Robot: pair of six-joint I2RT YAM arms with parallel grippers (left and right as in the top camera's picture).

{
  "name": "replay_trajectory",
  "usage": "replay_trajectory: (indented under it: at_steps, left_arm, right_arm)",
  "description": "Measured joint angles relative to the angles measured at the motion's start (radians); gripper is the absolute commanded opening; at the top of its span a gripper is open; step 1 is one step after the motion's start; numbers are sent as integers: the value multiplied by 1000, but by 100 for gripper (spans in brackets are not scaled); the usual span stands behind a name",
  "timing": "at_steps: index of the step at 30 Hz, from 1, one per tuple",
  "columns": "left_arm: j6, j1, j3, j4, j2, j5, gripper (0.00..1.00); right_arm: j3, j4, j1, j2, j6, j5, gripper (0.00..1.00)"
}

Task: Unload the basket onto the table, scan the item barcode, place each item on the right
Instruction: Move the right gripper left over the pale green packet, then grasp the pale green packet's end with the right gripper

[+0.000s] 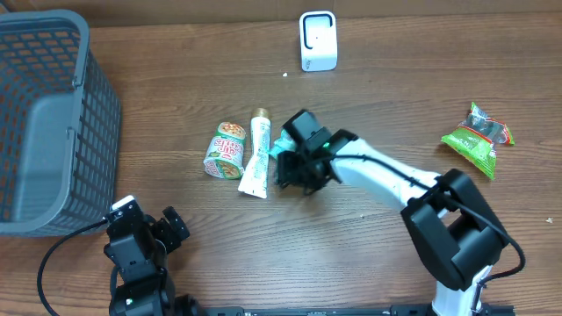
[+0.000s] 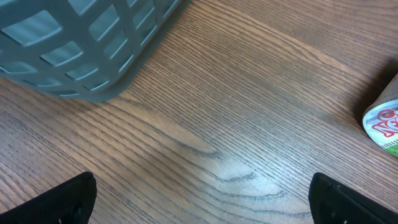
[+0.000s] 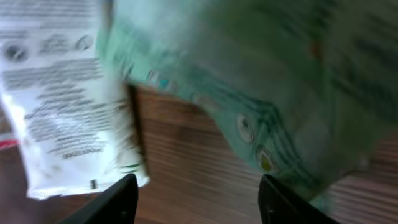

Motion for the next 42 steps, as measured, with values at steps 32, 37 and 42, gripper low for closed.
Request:
replay_trajectory:
  at_steps: [32, 37, 42]
  left_arm:
    - [0, 0, 0, 0, 0, 0, 100]
    - [0, 0, 0, 0, 0, 0, 100]
    - [0, 0, 0, 0, 0, 0, 100]
  right_arm:
    - [25, 163, -323, 81, -456, -381, 81]
    - [25, 164, -321, 83, -395, -367, 80]
    - [26, 138, -297, 110, -378, -335, 69]
